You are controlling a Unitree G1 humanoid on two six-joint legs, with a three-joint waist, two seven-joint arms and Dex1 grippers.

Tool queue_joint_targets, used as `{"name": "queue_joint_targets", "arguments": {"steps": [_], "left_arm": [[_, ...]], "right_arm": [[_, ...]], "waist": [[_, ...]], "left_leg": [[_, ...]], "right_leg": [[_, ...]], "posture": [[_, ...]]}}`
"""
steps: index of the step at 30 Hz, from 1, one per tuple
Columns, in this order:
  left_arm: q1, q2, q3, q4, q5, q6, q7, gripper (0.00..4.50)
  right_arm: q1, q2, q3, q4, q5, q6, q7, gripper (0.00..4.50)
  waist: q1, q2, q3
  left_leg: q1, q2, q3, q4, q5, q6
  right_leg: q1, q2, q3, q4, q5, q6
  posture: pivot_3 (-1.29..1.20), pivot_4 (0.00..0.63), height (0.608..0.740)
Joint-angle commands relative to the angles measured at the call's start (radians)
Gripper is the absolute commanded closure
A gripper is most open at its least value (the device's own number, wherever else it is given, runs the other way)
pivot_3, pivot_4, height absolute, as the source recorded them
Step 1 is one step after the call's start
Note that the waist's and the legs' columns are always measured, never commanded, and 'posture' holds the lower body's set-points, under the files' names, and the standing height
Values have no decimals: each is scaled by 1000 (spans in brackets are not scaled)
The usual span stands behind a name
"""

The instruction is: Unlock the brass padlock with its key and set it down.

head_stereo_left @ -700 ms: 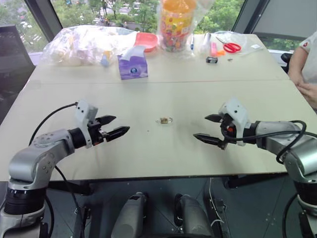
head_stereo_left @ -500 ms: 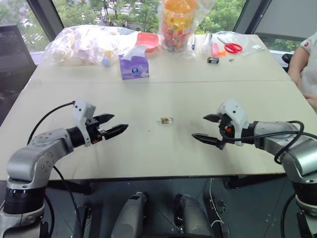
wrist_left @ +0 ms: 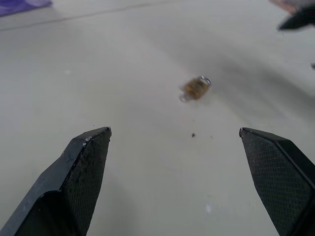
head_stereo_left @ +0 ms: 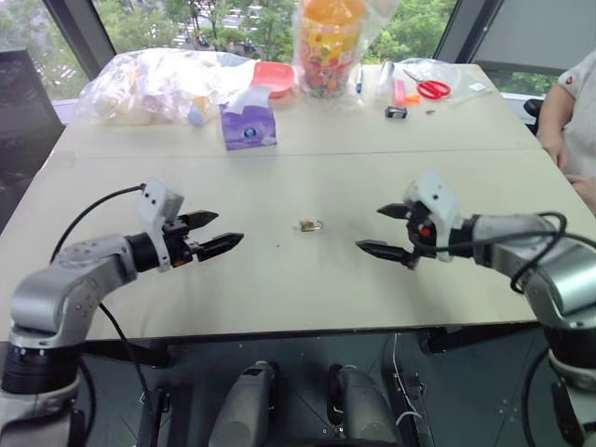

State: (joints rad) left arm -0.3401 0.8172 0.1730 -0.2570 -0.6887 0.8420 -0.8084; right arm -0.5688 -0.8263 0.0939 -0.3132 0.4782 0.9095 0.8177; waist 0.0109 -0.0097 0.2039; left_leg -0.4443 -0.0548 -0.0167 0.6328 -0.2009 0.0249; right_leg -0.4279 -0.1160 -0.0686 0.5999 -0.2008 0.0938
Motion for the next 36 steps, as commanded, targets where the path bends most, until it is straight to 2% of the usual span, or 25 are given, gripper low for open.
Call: {"name": "queue_joint_targets", "arguments": {"steps": [1, 6, 10, 17, 28, 31, 32, 36], "left_arm": [[-33, 78, -1, 10, -6, -12, -111, 93], [-56, 122, -24, 11, 2, -28, -193, 93], [-60, 74, -21, 11, 20, -32, -136, 93], [24, 8, 8, -101, -12, 1, -54, 93], [62, -6, 23, -145, -32, 17, 7, 93], [51, -11, 13, -129, -25, 12, 12, 0], [48, -14, 8, -125, -22, 10, 13, 0], [33, -23, -8, -114, -15, 9, 16, 0]], "right_arm": [[-110, 3, 93, 119, -81, -76, 71, 0], [-281, 101, 290, 370, -242, -239, 181, 0], [-367, 218, 358, 614, -326, -363, 243, 0], [-517, 398, 370, 977, -440, -537, 263, 0], [-555, 502, 348, 1189, -535, -663, 302, 0], [-534, 526, 328, 1183, -527, -739, 321, 855], [-535, 534, 326, 1192, -532, -745, 319, 855], [-544, 554, 322, 1233, -557, -751, 313, 2389]], "waist": [[0, 0, 0], [-1, 0, 0], [-1, 0, 0], [-10, 0, 0], [-29, 0, 0], [-30, 0, 0], [-31, 0, 0], [-31, 0, 0]], "left_leg": [[0, 0, 0, 0, 0, 0], [0, 0, 3, -1, 0, 0], [0, 0, 4, -1, 0, 1], [1, 0, 5, 0, 1, -1], [4, 0, 5, -1, 5, -7], [5, 0, 5, -1, 5, -7], [5, 0, 5, -1, 5, -7], [6, 0, 5, -1, 5, -8]], "right_leg": [[0, 0, 0, 0, 0, 0], [-1, 2, 2, -1, 0, 0], [-1, 3, 3, 0, 2, 4], [-3, 3, 6, 4, 3, 6], [-6, 5, 9, 17, 3, 5], [-6, 5, 10, 18, 3, 5], [-6, 5, 10, 18, 3, 5], [-6, 6, 11, 19, 3, 5]], "posture": [[0, 150, 740], [0, 150, 740], [0, 150, 740], [0, 150, 740], [0, 150, 740], [0, 150, 740], [0, 150, 740], [0, 150, 740]]}}
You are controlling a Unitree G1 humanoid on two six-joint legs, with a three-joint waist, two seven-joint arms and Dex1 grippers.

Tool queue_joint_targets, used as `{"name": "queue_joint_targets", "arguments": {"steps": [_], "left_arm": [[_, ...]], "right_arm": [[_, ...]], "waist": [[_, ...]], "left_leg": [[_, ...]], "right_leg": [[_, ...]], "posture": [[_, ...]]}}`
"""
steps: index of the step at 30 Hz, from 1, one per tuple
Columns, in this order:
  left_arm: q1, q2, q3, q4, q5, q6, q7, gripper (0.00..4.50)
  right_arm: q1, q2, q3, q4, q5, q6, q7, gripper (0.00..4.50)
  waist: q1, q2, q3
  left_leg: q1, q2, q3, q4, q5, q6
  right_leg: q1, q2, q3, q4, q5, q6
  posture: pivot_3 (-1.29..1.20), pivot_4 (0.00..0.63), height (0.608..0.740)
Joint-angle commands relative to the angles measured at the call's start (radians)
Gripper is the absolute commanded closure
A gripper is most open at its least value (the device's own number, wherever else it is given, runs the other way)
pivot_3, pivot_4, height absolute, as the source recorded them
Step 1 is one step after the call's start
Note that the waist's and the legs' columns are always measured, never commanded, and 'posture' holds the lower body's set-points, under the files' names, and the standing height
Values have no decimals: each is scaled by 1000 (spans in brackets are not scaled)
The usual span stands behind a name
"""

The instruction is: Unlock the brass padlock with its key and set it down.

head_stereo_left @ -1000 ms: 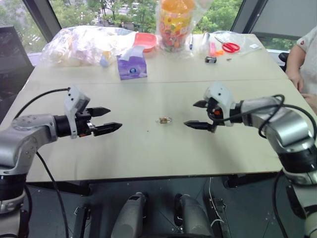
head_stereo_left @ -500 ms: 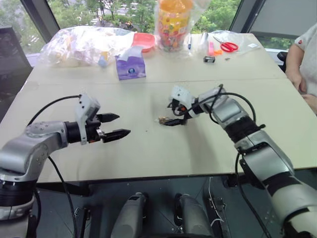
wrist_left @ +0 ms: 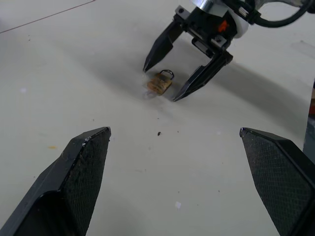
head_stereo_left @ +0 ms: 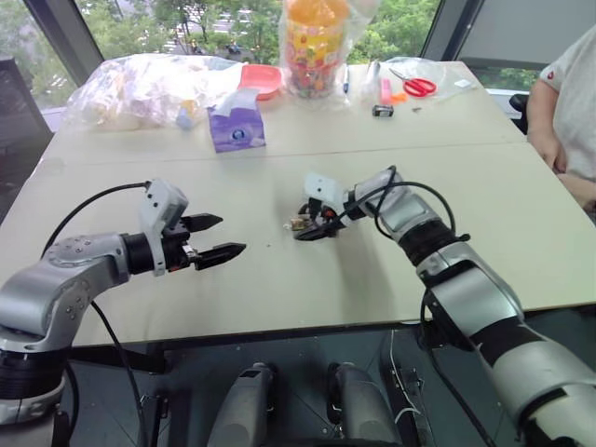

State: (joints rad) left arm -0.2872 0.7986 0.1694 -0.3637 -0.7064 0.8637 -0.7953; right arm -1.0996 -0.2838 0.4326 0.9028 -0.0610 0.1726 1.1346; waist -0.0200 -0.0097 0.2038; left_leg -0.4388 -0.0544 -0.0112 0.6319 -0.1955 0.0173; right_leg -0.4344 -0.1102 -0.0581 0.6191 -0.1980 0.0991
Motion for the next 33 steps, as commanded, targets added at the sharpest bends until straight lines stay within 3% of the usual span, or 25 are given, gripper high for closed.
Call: {"name": "queue_joint_targets", "arguments": {"steps": [1, 3, 8, 13, 17, 25, 29, 33], "left_arm": [[-23, -6, -7, -3, 6, -15, 2, 0], [-30, -7, -11, 12, 14, -22, -3, 0], [-64, -25, -4, 79, 23, -47, -11, 0], [-185, -125, 49, 229, -55, -33, -6, 0], [-301, -187, 47, 356, -96, -29, -64, 0], [-505, -260, 38, 589, -98, -40, -145, 0], [-552, -267, 3, 635, -88, -34, -217, 1282], [-564, -269, -10, 647, -69, -38, -235, 2910]], "right_arm": [[-13, 13, -21, 19, -21, -16, -3, 2946], [-13, 10, -32, 8, -24, -14, -3, 3809], [13, -38, -56, -128, -32, -27, -25, 3802], [80, -104, -108, -431, -67, -131, -167, 3802], [140, -141, -127, -656, -123, -325, -289, 3802], [189, -136, -129, -827, -160, -302, -352, 3802], [188, -134, -133, -842, -173, -282, -377, 3802], [193, -140, -130, -849, -179, -270, -385, 3802]], "waist": [[0, 0, 0], [0, 0, 0], [5, 0, 0], [9, 0, 0], [6, 0, 0], [6, 0, 0], [6, 0, 0], [6, 0, 0]], "left_leg": [[0, 0, 0, 0, 0, 0], [1, 0, 0, 0, 0, 0], [1, 0, 0, 0, 0, -1], [1, 0, 0, 0, 0, -1], [1, 0, 0, 0, 1, -1], [1, 0, 1, 2, 1, 0], [1, 0, 1, 2, 1, 0], [1, 0, 1, 2, 1, 0]], "right_leg": [[0, 0, 0, 0, 0, 0], [1, 0, 0, 0, 0, 0], [1, 0, 1, 1, 0, 0], [0, 0, 1, 1, 0, 0], [0, 0, 1, 1, 0, 0], [1, 0, 1, 2, 0, 0], [1, 0, 1, 2, 0, 0], [2, 0, 1, 2, 0, 0]], "posture": [[0, 150, 740], [0, 150, 740], [0, 150, 740], [0, 150, 740], [0, 150, 740], [0, 150, 740], [0, 150, 740], [0, 150, 740]]}}
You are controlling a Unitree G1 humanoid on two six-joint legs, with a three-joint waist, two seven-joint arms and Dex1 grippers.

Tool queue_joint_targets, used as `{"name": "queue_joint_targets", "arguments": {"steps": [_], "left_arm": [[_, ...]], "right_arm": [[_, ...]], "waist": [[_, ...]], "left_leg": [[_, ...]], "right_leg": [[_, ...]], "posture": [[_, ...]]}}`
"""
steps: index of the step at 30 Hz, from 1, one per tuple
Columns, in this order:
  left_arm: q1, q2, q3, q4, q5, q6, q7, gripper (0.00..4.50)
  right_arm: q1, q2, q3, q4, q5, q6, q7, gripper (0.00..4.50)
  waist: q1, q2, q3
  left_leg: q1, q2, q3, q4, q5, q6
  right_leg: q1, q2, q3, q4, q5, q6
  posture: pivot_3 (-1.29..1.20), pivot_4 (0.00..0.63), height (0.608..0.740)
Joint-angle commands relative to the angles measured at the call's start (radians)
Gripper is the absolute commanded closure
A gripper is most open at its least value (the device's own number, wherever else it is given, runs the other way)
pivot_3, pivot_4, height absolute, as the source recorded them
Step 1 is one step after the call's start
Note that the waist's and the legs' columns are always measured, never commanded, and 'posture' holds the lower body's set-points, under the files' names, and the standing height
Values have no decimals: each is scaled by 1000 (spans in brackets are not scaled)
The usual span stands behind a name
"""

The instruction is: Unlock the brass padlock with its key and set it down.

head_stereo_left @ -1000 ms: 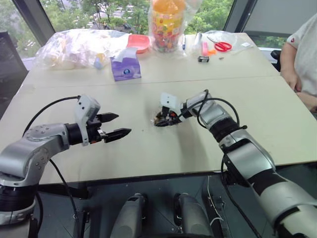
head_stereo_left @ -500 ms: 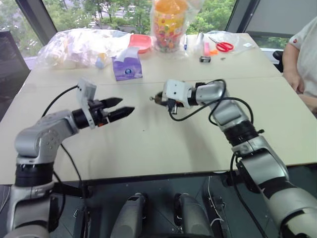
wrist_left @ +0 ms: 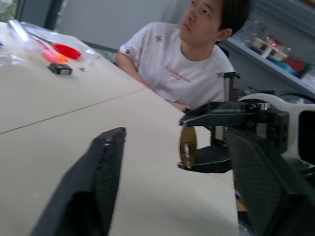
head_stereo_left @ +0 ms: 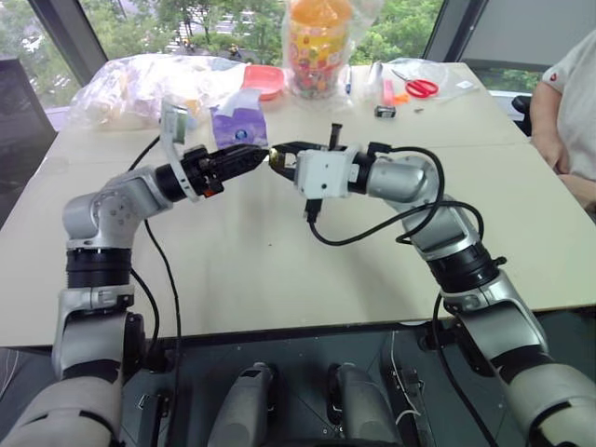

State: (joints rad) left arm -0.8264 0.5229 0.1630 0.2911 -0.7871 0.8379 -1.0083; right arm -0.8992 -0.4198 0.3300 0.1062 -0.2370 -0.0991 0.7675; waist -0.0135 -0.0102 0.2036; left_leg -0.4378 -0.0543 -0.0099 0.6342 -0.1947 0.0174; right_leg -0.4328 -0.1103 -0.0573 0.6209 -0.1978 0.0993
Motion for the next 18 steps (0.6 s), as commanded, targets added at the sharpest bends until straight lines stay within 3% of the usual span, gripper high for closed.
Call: {"name": "queue_joint_targets", "arguments": {"steps": [1, 6, 9, 11, 18], "left_arm": [[-25, 6, -6, -6, 16, -12, -26, 2910], [-26, 0, -12, 9, 37, -20, -32, 2910], [-26, -2, -5, 11, 38, -18, -33, 3651], [-28, -4, 1, 12, 36, -15, -29, 4446], [-18, 8, -13, -6, 48, -14, -43, 4446]], "right_arm": [[-5, -6, -27, -52, -6, 3, -19, 3802], [2, -6, -26, -54, -8, 8, -24, 3802], [3, -4, -27, -56, -7, 10, -25, 3802], [5, -5, -26, -57, -6, 12, -22, 3802], [12, 1, -21, -68, 0, 22, -18, 3802]], "waist": [[0, 0, 0], [0, 0, 0], [0, 0, 0], [0, 0, 0], [0, 0, 0]], "left_leg": [[0, 0, 0, 0, 0, 0], [0, 0, 0, 0, 0, 0], [0, 0, 0, 0, 0, 0], [0, 0, 0, 0, 0, 0], [0, 0, 0, 0, 0, 0]], "right_leg": [[0, 0, 0, 0, 0, 0], [0, 0, 0, 0, 0, 0], [0, 0, 0, 0, 0, 0], [0, 0, 0, 0, 0, 0], [0, 0, 0, 0, 0, 0]], "posture": [[0, 150, 740], [0, 150, 740], [0, 150, 740], [0, 150, 740], [0, 150, 740]]}}
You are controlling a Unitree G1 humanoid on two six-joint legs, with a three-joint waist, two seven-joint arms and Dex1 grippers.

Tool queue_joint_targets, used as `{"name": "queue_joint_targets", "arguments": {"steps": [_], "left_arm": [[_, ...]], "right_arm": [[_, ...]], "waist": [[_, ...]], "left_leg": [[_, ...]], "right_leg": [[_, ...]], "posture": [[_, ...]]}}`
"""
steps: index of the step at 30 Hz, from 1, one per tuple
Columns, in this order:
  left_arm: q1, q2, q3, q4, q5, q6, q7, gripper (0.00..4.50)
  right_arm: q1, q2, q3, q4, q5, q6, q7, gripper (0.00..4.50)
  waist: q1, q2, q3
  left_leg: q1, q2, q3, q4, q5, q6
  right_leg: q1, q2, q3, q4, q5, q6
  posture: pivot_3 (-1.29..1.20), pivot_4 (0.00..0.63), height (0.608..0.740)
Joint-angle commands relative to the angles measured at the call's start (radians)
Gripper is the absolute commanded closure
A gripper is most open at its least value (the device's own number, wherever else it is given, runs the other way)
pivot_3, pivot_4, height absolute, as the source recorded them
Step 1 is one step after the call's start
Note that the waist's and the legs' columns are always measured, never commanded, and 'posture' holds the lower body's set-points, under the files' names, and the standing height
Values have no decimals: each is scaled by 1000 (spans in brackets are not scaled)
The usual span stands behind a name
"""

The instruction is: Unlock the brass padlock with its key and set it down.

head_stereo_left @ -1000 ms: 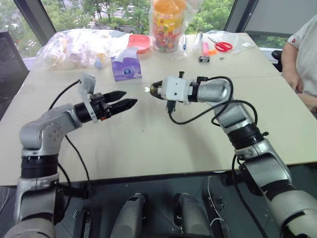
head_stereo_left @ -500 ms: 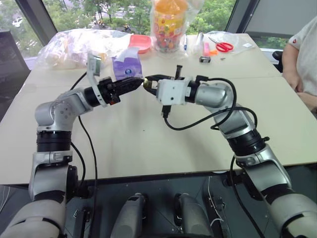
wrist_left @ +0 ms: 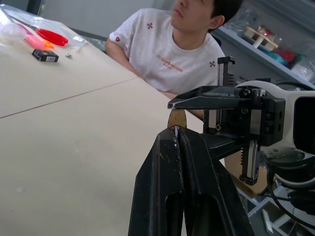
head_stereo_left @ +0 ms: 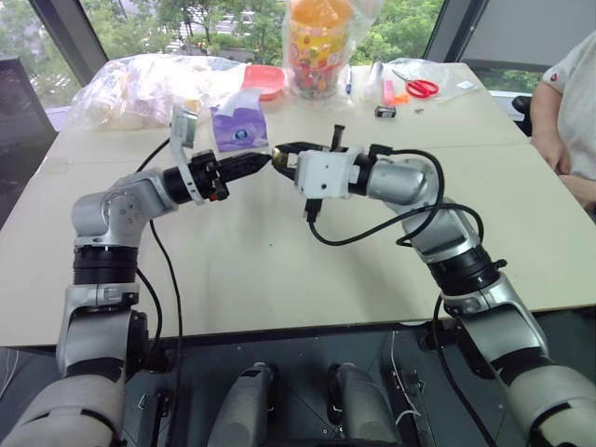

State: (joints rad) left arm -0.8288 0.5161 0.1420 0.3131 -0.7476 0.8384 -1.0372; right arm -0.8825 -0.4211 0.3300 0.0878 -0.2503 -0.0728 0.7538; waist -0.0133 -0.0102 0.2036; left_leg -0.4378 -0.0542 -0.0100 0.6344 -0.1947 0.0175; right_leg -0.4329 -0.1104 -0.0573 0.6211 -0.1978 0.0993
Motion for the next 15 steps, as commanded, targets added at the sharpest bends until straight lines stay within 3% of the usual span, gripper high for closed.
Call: {"name": "queue_joint_targets", "arguments": {"steps": [1, 15], "left_arm": [[-15, 16, 5, -28, 13, -20, -17, 4446], [-4, 63, -227, -83, 387, -552, -162, 4446]], "right_arm": [[-4, 2, -21, -50, 14, -3, -3, 3802], [3, 5, -13, -55, 15, 3, 17, 3802]], "waist": [[0, 0, 0], [1, 0, 0]], "left_leg": [[0, 0, 0, 0, 0, 0], [0, 0, 0, 0, 0, 0]], "right_leg": [[0, 0, 0, 0, 0, 0], [0, 0, 0, 0, 0, 0]], "posture": [[0, 150, 740], [0, 150, 740]]}}
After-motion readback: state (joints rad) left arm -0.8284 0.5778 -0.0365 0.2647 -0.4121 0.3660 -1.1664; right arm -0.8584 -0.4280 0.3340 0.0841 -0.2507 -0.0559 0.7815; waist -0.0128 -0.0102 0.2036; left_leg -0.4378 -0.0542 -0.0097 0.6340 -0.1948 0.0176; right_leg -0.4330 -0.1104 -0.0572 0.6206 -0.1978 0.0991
